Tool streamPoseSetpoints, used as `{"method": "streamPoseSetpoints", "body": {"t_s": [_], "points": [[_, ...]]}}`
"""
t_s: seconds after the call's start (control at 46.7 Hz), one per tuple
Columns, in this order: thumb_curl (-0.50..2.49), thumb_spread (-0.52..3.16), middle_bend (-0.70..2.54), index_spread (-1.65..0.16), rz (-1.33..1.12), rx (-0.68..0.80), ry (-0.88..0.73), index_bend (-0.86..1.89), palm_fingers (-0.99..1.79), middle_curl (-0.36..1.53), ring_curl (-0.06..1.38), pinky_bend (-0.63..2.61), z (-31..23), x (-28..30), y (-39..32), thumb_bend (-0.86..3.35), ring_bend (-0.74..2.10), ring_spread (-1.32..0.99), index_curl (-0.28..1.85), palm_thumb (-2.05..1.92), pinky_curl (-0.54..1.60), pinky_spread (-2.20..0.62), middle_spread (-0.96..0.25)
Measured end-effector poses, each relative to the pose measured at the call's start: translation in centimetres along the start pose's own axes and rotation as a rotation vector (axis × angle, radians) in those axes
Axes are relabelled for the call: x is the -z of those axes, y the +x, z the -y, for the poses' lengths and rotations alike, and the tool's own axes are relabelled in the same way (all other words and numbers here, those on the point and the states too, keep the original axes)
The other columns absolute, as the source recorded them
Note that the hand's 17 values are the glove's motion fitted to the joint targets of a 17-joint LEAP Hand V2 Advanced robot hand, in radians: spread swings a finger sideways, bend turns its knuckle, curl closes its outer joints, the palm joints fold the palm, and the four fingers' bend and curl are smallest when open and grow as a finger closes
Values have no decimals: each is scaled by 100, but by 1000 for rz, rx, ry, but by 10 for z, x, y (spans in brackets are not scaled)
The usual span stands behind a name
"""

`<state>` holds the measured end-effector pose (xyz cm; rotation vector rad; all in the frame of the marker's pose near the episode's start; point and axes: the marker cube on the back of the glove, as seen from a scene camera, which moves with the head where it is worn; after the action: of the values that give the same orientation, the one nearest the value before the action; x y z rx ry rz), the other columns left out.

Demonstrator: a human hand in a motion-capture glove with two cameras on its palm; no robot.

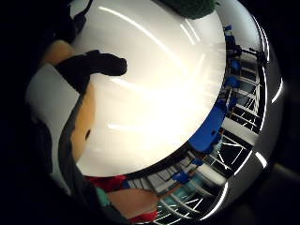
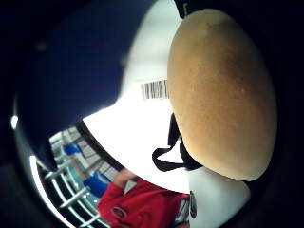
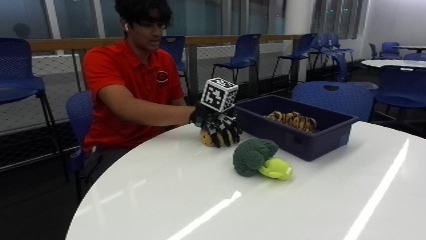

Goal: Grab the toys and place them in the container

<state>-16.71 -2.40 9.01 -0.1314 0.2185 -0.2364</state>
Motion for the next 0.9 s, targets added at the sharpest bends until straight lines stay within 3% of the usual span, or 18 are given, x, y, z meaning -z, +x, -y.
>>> {"method": "streamPoseSetpoints", "body": {"t_s": [0.321, 0.493, 0.578, 0.749, 0.899], "points": [[43, 136, 35, -38, 26, 16, 139, 11, 64, 36, 44, 115, -3, 2, 1, 13, 90, -41, 28, 45, 33, -36, -27], [55, 113, 50, -39, 46, -9, 197, 17, 96, 43, 46, 109, -5, 21, 31, 16, 97, -47, 28, 63, 33, -43, -36], [59, 104, 52, -39, 40, -37, 193, 15, 96, 46, 47, 106, -9, 32, 46, 14, 98, -48, 29, 66, 34, -44, -39], [67, 87, 56, -41, 56, -100, 219, 18, 106, 51, 49, 99, -10, 77, 64, 11, 100, -49, 33, 69, 34, -46, -43], [72, 76, 61, -42, 47, -86, 267, 18, 109, 56, 51, 96, 6, 130, 39, 9, 102, -48, 36, 69, 36, -46, -45]]}}
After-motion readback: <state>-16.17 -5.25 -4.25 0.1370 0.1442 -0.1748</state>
